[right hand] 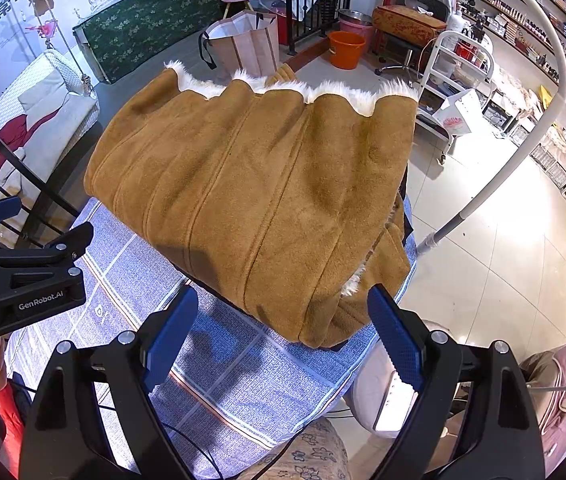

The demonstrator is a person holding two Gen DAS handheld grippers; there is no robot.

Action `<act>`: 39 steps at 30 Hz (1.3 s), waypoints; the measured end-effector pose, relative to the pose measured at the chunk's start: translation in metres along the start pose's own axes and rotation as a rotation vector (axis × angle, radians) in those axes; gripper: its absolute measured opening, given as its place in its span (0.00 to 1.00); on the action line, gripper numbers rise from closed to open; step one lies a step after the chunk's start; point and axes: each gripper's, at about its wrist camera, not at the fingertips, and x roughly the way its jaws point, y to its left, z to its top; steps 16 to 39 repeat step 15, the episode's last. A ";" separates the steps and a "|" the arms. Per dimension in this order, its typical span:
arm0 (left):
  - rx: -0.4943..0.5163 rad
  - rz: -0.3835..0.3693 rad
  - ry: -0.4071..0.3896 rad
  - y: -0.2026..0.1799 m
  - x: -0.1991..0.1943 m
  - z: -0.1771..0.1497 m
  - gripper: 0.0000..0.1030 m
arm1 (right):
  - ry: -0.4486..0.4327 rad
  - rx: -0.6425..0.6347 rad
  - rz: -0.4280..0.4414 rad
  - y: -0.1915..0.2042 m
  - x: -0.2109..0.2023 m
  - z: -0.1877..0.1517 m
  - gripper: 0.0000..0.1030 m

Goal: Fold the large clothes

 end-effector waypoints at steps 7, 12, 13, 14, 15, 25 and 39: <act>0.012 0.025 -0.020 -0.007 0.001 -0.001 0.94 | -0.003 0.004 -0.001 -0.002 -0.002 -0.002 0.83; 0.014 0.054 0.022 -0.012 0.006 0.002 0.94 | -0.004 0.005 -0.001 -0.003 -0.003 -0.003 0.83; 0.013 0.055 0.023 -0.012 0.006 0.002 0.94 | -0.004 0.005 -0.001 -0.003 -0.003 -0.003 0.83; 0.011 0.056 0.024 -0.011 0.006 0.001 0.94 | -0.004 0.004 -0.001 -0.003 -0.003 -0.003 0.83; 0.011 0.056 0.024 -0.011 0.006 0.001 0.94 | -0.004 0.004 -0.001 -0.003 -0.003 -0.003 0.83; 0.011 0.056 0.024 -0.011 0.006 0.001 0.94 | -0.004 0.004 -0.001 -0.003 -0.003 -0.003 0.83; 0.011 0.056 0.024 -0.011 0.006 0.001 0.94 | -0.004 0.004 -0.001 -0.003 -0.003 -0.003 0.83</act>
